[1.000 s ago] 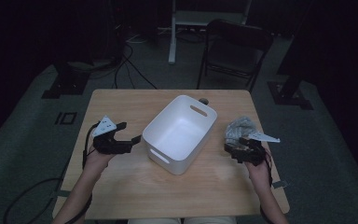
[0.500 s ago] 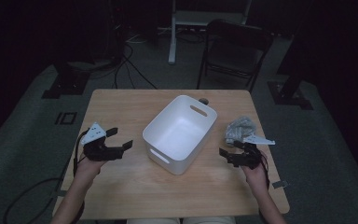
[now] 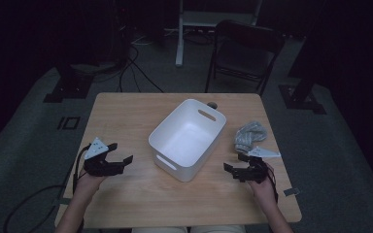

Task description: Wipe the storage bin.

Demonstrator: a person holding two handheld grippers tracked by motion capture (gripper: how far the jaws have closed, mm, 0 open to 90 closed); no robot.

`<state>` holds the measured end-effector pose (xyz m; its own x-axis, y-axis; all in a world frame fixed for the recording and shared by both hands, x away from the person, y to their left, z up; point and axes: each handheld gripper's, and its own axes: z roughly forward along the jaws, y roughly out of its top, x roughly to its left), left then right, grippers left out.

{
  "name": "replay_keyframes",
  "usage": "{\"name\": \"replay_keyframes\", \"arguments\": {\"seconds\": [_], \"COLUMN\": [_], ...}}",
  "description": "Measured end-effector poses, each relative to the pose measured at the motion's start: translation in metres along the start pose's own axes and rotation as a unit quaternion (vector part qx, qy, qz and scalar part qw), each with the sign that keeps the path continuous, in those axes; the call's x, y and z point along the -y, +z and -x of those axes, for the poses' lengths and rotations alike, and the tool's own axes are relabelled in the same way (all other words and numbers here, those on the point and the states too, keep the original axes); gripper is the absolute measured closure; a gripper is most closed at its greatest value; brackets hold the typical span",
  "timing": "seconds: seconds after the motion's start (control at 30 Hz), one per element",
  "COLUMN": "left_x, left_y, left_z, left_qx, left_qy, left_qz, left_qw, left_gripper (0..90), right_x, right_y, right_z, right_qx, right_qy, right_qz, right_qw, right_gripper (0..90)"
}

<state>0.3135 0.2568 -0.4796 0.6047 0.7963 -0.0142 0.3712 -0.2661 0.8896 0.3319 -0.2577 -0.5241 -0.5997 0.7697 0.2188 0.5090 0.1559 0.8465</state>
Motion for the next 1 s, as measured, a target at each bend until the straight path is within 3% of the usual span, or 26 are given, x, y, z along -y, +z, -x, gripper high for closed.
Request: {"name": "replay_keyframes", "arguments": {"seconds": [0.37, 0.53, 0.8, 1.0], "left_x": [0.029, 0.037, 0.050, 0.060], "left_y": [0.004, 0.005, 0.000, -0.001], "left_z": [-0.004, -0.006, -0.013, -0.014], "left_qx": [-0.020, -0.048, -0.096, -0.131], "left_qy": [-0.027, -0.031, -0.037, -0.024], "left_qz": [-0.023, -0.030, -0.055, -0.073], "left_qw": [0.9991, 0.9979, 0.9932, 0.9884], "left_gripper": [16.4, 16.4, 16.4, 16.4], "right_x": [0.018, 0.027, 0.034, 0.038], "right_y": [-0.008, -0.010, -0.007, 0.000], "right_z": [-0.004, -0.005, -0.006, -0.011], "right_qx": [0.005, 0.006, 0.006, 0.021], "right_qy": [-0.006, -0.009, -0.019, -0.054], "right_qz": [-0.009, -0.017, -0.032, -0.049], "right_qw": [0.9999, 0.9998, 0.9993, 0.9971], "right_gripper": [13.9, 13.9, 13.7, 13.5]}}
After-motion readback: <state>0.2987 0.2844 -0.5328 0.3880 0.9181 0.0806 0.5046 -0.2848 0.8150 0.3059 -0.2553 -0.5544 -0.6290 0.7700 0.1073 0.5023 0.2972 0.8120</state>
